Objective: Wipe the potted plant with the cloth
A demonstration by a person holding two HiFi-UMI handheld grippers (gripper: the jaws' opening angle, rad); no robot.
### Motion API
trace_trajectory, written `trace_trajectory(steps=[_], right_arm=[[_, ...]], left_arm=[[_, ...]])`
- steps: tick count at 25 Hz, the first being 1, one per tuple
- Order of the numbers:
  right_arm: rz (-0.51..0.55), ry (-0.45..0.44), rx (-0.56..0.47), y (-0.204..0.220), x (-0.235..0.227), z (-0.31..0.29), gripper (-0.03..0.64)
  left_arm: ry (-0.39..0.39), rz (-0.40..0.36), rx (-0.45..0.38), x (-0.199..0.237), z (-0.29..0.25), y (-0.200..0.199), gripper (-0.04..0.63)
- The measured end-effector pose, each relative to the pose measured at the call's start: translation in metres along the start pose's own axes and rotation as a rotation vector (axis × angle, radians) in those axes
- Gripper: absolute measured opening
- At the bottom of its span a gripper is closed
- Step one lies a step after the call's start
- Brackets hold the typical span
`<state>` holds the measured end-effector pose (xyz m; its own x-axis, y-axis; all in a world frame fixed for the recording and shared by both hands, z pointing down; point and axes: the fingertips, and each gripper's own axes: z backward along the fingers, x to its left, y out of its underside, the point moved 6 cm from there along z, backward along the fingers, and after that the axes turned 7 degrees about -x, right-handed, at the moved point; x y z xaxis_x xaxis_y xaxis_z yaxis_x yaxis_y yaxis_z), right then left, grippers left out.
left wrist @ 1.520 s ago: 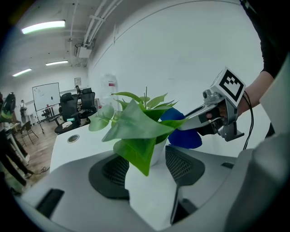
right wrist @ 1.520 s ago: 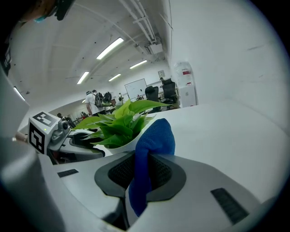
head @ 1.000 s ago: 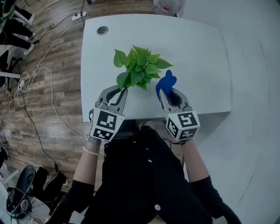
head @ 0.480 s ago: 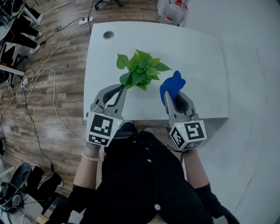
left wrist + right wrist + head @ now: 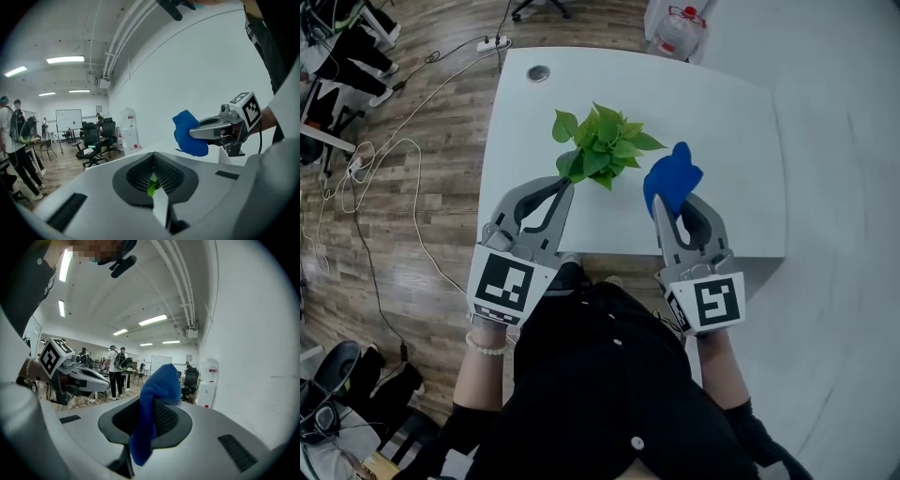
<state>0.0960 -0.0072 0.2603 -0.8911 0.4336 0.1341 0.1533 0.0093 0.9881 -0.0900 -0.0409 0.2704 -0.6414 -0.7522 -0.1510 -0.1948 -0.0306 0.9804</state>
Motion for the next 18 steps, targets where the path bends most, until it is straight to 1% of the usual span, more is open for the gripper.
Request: trace_trajectory(steps=[3,6,8,11,15,18], right_arm=[[0.060,-0.003,-0.060,-0.020,0.000,0.003,0.084],[0.084,-0.009,-0.093,-0.029,-0.001,0.006,0.084],[0.085,-0.015,-0.112,-0.032,-0.002,0.007,0.084],[0.079,-0.019,-0.130,-0.034,-0.004,0.010,0.084],[0.078,-0.015,-0.130,-0.034,-0.005,0.012,0.083],[0.052,-0.016,-0.124,-0.029,-0.007,0.014,0.084]], left_arm=[[0.002,-0.016,-0.018,-0.004,0.001,-0.013,0.015],[-0.013,0.008,-0.015,-0.011,0.001,-0.021,0.015],[-0.024,0.023,-0.012,-0.015,0.001,-0.024,0.015],[-0.032,0.027,-0.012,-0.017,0.000,-0.025,0.015],[-0.043,0.037,-0.012,-0.017,0.002,-0.025,0.015],[-0.045,0.030,-0.011,-0.018,0.000,-0.021,0.014]])
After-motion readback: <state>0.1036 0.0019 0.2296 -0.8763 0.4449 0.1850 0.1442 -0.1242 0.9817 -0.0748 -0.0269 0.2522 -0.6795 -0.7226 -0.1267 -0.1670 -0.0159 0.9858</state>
